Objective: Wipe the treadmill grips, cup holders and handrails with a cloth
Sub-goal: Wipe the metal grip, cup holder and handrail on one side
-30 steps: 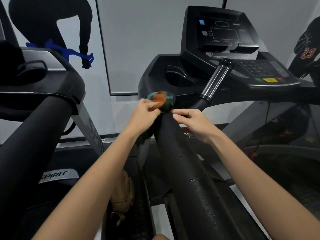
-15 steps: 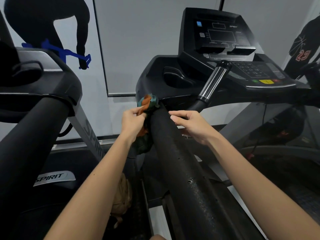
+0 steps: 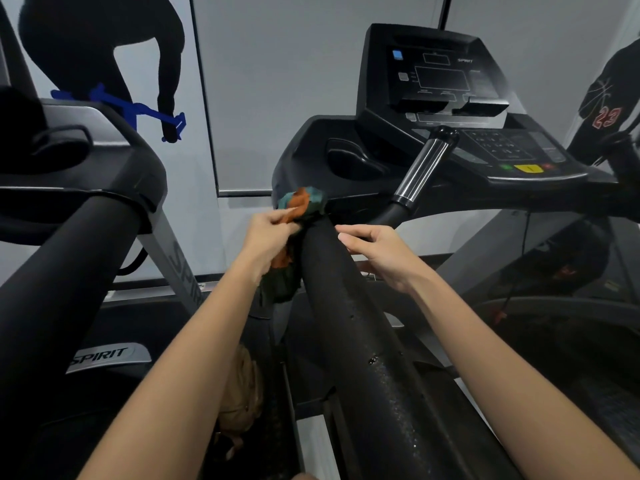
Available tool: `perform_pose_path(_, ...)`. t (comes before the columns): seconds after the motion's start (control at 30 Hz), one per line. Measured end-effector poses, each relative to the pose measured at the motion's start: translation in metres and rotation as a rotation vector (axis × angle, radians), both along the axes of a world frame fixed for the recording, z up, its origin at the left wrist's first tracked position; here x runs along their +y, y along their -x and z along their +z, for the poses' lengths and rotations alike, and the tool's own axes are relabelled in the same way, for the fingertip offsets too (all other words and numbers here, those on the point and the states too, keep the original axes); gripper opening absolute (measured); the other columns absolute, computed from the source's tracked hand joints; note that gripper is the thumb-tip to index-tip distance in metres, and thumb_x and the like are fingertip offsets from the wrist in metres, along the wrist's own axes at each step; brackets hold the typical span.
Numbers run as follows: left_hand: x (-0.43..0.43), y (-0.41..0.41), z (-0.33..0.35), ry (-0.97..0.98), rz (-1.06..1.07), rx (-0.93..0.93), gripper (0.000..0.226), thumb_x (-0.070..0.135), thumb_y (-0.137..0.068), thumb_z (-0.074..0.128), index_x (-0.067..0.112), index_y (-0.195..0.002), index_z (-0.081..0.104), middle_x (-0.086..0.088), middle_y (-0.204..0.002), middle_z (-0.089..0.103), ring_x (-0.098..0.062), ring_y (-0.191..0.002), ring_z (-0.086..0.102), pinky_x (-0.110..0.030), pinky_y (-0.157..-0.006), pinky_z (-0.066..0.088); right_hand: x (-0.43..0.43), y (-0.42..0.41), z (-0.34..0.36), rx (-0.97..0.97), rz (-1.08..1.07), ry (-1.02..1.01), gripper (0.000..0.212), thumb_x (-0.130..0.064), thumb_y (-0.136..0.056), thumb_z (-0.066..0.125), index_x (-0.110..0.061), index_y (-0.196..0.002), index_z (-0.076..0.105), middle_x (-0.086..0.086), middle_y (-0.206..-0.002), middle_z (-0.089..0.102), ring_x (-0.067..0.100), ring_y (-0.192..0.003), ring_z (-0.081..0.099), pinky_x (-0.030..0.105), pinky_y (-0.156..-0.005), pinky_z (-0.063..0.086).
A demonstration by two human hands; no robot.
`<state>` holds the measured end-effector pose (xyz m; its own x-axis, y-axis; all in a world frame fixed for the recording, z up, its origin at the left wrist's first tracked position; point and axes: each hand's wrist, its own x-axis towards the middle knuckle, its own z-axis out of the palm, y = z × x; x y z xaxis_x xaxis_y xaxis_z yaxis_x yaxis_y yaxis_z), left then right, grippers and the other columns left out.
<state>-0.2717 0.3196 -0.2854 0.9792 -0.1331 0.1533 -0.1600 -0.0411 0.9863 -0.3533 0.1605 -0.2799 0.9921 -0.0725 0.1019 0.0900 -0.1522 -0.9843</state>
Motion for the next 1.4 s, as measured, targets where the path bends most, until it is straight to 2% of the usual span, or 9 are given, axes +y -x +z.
perform_pose_path(0.13,0.007,-0.004,-0.023,0.297,0.001,0.324,0.031,0.001,-0.09,0.052,0.008,-0.119,0.062,-0.011,-0.097,0.067,-0.024,-0.087,0.064,-0.035,-0.073,0.054,0.001,0.001,0.001,0.009,0.004,-0.015,0.035,-0.012,-0.091,0.056,-0.005,-0.126,0.055,0.003,-0.108,0.064,0.005,-0.085,0.062,0.012,-0.054,0.048)
perform_pose_path(0.23,0.005,-0.003,-0.018,0.285,-0.017,0.296,0.032,-0.001,-0.088,0.055,0.009,-0.117,0.064,-0.009,-0.095,0.067,-0.022,-0.087,0.064,-0.033,-0.074,0.053,0.001,0.001,0.0,0.01,0.003,-0.019,0.036,-0.013,-0.091,0.057,-0.004,-0.126,0.055,0.004,-0.111,0.064,0.005,-0.085,0.063,0.013,-0.055,0.048)
perform_pose_path(0.37,-0.011,0.001,0.013,-0.144,0.025,-0.09,0.035,-0.005,-0.083,0.057,0.011,-0.113,0.067,0.001,-0.099,0.064,-0.013,-0.093,0.057,-0.016,-0.076,0.048,0.0,0.001,0.001,0.013,0.008,-0.005,0.036,-0.013,-0.091,0.056,-0.005,-0.126,0.056,0.005,-0.111,0.064,0.005,-0.084,0.063,0.014,-0.058,0.05)
perform_pose_path(0.53,-0.029,-0.009,0.034,-0.629,0.038,-0.266,0.032,0.007,-0.084,0.054,0.02,-0.108,0.07,0.002,-0.115,0.066,-0.019,-0.107,0.056,-0.033,-0.094,0.048,-0.001,0.002,0.0,-0.007,-0.01,0.03,0.034,-0.013,-0.091,0.056,-0.007,-0.125,0.056,-0.003,-0.1,0.063,0.0,-0.08,0.06,0.008,-0.056,0.047)
perform_pose_path(0.63,-0.017,-0.007,0.02,-0.42,0.024,-0.263,0.03,0.004,-0.085,0.056,0.015,-0.111,0.069,0.001,-0.103,0.067,-0.014,-0.095,0.058,-0.017,-0.078,0.047,-0.001,0.0,-0.002,-0.013,-0.018,0.035,0.034,-0.014,-0.091,0.057,-0.007,-0.124,0.057,-0.003,-0.106,0.063,-0.001,-0.083,0.061,0.006,-0.059,0.046)
perform_pose_path(0.77,-0.001,-0.008,-0.014,0.008,0.092,-0.038,0.033,-0.001,-0.088,0.053,0.012,-0.115,0.066,-0.001,-0.094,0.067,-0.016,-0.09,0.062,-0.027,-0.083,0.051,-0.001,-0.002,-0.003,-0.008,-0.023,0.034,0.035,-0.015,-0.09,0.058,-0.008,-0.124,0.057,0.001,-0.112,0.064,0.001,-0.085,0.062,0.008,-0.062,0.047)
perform_pose_path(0.93,0.001,-0.01,-0.027,0.19,0.099,0.171,0.031,-0.002,-0.089,0.052,0.009,-0.113,0.066,-0.011,-0.102,0.068,-0.025,-0.096,0.064,-0.038,-0.089,0.052,-0.002,-0.003,-0.002,-0.016,-0.028,0.06,0.034,-0.016,-0.09,0.058,-0.009,-0.124,0.058,0.003,-0.118,0.062,0.0,-0.085,0.063,0.012,-0.071,0.05)
perform_pose_path(1.07,0.0,-0.011,-0.014,0.015,0.158,0.084,0.027,-0.003,-0.082,0.055,0.008,-0.102,0.07,-0.001,-0.067,0.061,-0.016,-0.062,0.057,-0.028,-0.062,0.049,-0.001,0.0,-0.001,-0.004,-0.013,0.046,0.034,-0.015,-0.091,0.057,-0.008,-0.124,0.057,0.002,-0.108,0.064,0.001,-0.081,0.063,0.013,-0.061,0.05)
perform_pose_path(1.4,-0.007,-0.007,0.0,-0.43,0.217,-0.264,0.032,0.007,-0.082,0.053,0.017,-0.108,0.069,-0.004,-0.107,0.067,-0.022,-0.097,0.06,-0.024,-0.072,0.042,-0.001,-0.003,-0.002,-0.03,-0.025,0.083,0.036,-0.017,-0.09,0.058,-0.008,-0.124,0.058,0.007,-0.118,0.063,0.009,-0.089,0.063,0.029,-0.089,0.05)
